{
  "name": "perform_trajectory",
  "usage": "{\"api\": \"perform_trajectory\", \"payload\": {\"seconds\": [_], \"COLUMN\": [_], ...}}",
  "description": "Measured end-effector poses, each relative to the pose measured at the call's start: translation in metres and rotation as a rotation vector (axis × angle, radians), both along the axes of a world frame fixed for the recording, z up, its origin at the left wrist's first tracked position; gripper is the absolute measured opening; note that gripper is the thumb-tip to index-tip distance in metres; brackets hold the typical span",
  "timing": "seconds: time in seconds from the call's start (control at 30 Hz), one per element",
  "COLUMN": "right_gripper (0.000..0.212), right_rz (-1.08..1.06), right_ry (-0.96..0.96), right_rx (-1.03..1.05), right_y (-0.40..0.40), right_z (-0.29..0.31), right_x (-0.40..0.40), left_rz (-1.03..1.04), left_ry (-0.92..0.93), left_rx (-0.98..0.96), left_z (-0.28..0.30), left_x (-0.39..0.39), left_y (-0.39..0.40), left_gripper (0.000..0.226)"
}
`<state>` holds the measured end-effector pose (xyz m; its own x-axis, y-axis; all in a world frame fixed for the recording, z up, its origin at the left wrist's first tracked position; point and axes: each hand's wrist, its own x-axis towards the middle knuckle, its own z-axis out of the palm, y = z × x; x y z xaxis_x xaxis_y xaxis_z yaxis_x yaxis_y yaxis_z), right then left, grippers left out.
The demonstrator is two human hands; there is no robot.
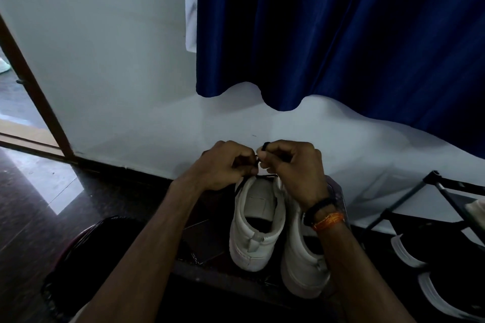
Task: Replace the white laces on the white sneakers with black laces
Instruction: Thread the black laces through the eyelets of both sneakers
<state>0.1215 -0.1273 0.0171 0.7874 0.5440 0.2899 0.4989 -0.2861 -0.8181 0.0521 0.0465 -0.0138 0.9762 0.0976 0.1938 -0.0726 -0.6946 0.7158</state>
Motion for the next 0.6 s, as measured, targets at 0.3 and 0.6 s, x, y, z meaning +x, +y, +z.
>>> {"api": "perform_trajectory", "payload": {"seconds": [0.3,0.6], "right_gripper": [0.017,0.014], "right_rz": [-0.042,-0.200], "right_ry": [-0.046,-0.108], "right_rx": [-0.473,-0.582], "right_y": [-0.0004,-0.0028], "right_z": [-0.0050,-0.0006], "right_x": [0.0025,-0.0024], "left_rz": [0.097,0.290], "left_ry": [-0.098,-0.010], "left_rx": [0.040,-0.134], "left_z": [0.0027,0.0042], "left_x": [-0.0042,-0.0036], "left_y": [0.0066,0.0024], "left_gripper": [0.008,0.013]}}
